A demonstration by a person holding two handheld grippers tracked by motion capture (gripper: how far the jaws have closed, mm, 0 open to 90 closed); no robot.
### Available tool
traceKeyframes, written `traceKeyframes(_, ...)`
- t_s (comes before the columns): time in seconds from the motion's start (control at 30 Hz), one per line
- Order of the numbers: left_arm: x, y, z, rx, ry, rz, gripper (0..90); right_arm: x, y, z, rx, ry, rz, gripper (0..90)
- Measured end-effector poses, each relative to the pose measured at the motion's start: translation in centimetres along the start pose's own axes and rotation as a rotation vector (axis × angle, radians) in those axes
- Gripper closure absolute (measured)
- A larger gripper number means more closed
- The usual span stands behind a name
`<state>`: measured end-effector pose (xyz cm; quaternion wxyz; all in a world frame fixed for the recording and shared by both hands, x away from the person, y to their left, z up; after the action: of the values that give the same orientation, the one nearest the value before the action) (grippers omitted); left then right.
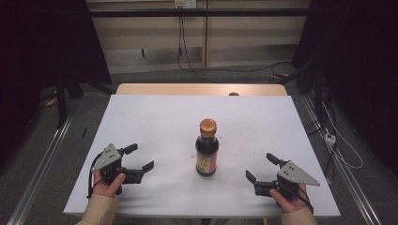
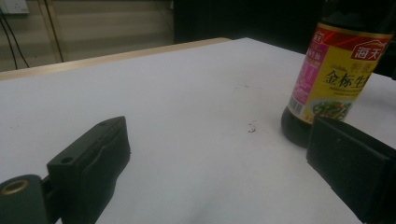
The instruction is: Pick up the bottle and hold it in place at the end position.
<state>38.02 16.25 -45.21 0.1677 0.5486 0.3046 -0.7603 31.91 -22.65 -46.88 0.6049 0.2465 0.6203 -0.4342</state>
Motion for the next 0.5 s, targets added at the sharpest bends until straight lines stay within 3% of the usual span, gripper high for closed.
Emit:
traceKeyframes(0.27,-0.2,0.5,0.9,0.016,0.018,-0.007,5.8,-0.1,0.0,0.0,-0.001,-0.002,0.003,2.9)
traceKeyframes(0.37,-0.8,0.7,1.7,0.067,-0.011,0.029,4.6,-0.1,0.0,0.0,-0.003,-0.002,0.004,2.9)
traceKeyframes(0.5,-1.7,1.4,3.0,0.095,-0.006,0.043,4.2,0.0,-0.1,0.0,0.000,0.000,0.004,2.9)
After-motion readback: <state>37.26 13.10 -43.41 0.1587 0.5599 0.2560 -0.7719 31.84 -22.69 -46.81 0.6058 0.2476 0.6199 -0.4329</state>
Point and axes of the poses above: each handheld gripper's, and its own axes: y roughly forward along the jaws, x roughly out of its underside, z roughly to its right, the point moved 8 cm from there along y, roughly forward along the jaws, and after that the axes turned 7 degrees about -y, right-handed, at the moved point
